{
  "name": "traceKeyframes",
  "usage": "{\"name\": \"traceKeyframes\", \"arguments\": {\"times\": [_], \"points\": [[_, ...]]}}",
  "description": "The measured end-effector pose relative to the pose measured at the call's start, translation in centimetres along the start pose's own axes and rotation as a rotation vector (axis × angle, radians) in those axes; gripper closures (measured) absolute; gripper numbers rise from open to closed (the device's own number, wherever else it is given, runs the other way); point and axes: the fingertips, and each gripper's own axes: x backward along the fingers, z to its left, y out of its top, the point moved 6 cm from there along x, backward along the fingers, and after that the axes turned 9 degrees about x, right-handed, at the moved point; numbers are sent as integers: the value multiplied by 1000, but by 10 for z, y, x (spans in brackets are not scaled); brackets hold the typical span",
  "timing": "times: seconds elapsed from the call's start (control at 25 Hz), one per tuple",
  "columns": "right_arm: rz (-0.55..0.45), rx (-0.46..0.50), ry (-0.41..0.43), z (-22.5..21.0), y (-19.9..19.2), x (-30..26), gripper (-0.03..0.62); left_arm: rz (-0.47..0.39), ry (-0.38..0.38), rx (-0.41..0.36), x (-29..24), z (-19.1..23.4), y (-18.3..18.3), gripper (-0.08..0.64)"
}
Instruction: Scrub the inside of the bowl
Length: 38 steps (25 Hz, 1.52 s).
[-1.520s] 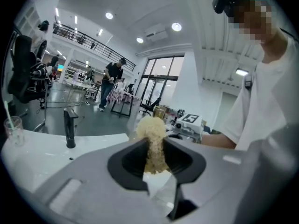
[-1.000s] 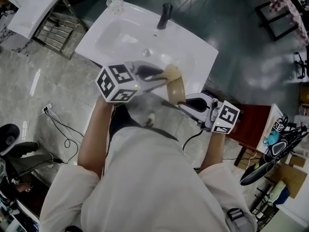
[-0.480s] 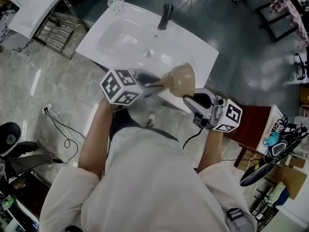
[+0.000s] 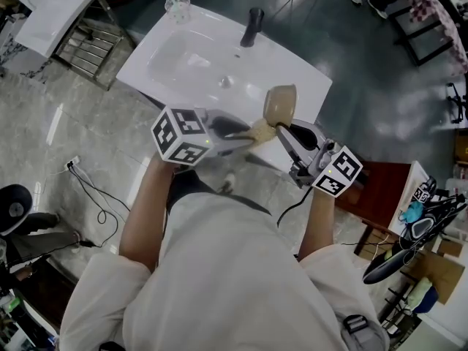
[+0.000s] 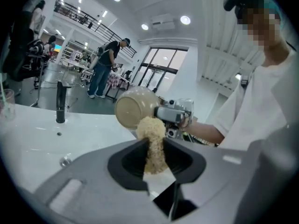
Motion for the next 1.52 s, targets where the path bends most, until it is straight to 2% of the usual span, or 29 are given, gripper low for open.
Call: {"name": "traceKeyframes", "arguments": {"times": [0.52, 0.84, 1.0, 1.16, 1.32, 1.52], "points": [[46, -34, -67, -1, -13, 9, 574, -3, -10, -110, 10, -23, 22, 462], [77, -25, -37, 3, -13, 16, 574, -25, -27, -142, 14, -31, 27, 463], [152, 13, 60, 21, -22, 7, 574, -73, -22, -157, 24, -30, 37, 465], [135, 11, 181, 39, -19, 5, 568, -98, -8, -162, 28, -27, 46, 465], [123, 18, 295, 51, -8, 9, 563, -80, 50, -161, 34, -13, 47, 465], [63, -14, 329, 52, -5, 15, 561, -96, 68, -110, 34, 1, 42, 465]]}}
